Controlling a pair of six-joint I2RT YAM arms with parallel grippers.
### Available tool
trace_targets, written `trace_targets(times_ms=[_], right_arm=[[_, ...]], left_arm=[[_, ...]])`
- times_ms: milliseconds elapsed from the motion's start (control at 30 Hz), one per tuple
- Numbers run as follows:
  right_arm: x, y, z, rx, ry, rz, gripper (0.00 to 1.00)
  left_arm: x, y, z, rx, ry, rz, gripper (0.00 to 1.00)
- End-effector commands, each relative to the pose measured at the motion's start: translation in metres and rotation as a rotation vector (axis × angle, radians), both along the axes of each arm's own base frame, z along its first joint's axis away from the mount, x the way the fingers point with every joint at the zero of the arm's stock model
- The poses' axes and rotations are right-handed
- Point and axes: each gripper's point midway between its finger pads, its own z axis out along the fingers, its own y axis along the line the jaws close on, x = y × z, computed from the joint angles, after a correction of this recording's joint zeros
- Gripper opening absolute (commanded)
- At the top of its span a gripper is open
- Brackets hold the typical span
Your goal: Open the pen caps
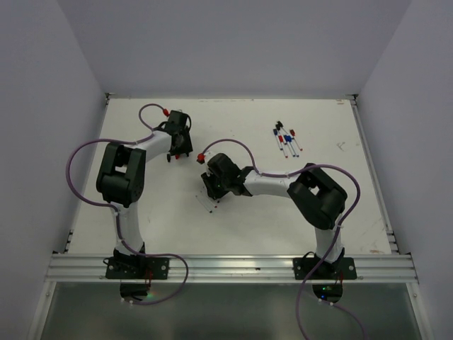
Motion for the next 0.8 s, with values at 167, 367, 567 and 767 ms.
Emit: trace_targets(times_ms=[167,367,567,767], right_arm=[[0.025,0.013,0.045,0.045,-0.121,-0.025,0.29],[0.048,0.025,0.074,0.098,-0.19,-0.057,0.31],[0.094,0.04,0.094,0.285,-0.2,-0.23,0.31],[0.117,0.068,0.083,0.364,-0.21,-0.267,0.33]], left_arm=[[-0.013,-0.004,0.0,-0.036,0.035,-0.034,0.47],[-0.013,-0.014,0.003,-0.087,0.033,-0.054,0.47],[-0.014,-0.018,-0.003,-0.123,0.056,-0.061,0.49],[-0.013,-0.022,0.001,-0.165,0.069,-0.075,0.49]])
